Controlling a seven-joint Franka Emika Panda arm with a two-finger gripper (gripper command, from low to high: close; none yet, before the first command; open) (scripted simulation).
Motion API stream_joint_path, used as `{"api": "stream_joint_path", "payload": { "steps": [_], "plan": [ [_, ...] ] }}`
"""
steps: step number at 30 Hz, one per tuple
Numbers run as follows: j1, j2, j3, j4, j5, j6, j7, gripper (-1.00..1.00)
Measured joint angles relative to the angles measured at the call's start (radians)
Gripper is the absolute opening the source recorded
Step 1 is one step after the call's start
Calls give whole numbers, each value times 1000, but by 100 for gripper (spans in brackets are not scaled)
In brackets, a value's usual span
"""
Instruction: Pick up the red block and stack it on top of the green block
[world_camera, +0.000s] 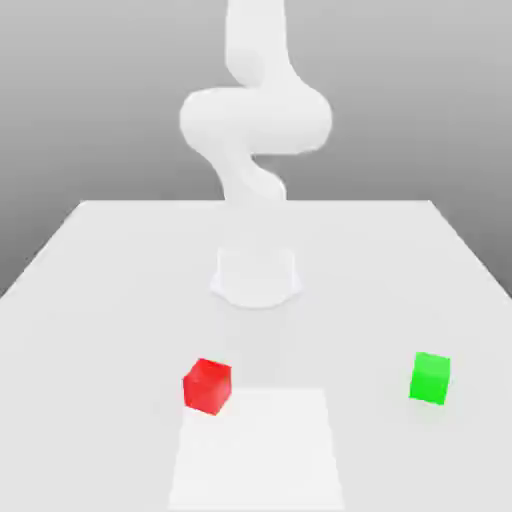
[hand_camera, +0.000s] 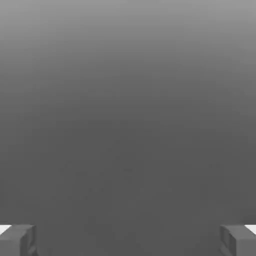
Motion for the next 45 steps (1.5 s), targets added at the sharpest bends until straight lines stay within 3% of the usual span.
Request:
{"api": "stream_joint_path", "payload": {
  "steps": [16, 23, 24, 31, 39, 45],
  "plan": [
    [-136, 520, -30, -515, -15, 408, 164, 0],
    [-160, 869, -21, -540, 29, 688, 154, 0],
    [-167, 903, -13, -536, 32, 716, 152, -100],
    [-172, 910, -9, -535, 28, 723, 155, -100],
    [-165, 651, -15, -570, -1, 499, 170, -100],
    [32, 622, 112, -516, 28, 418, -28, -100]
  ]
}}
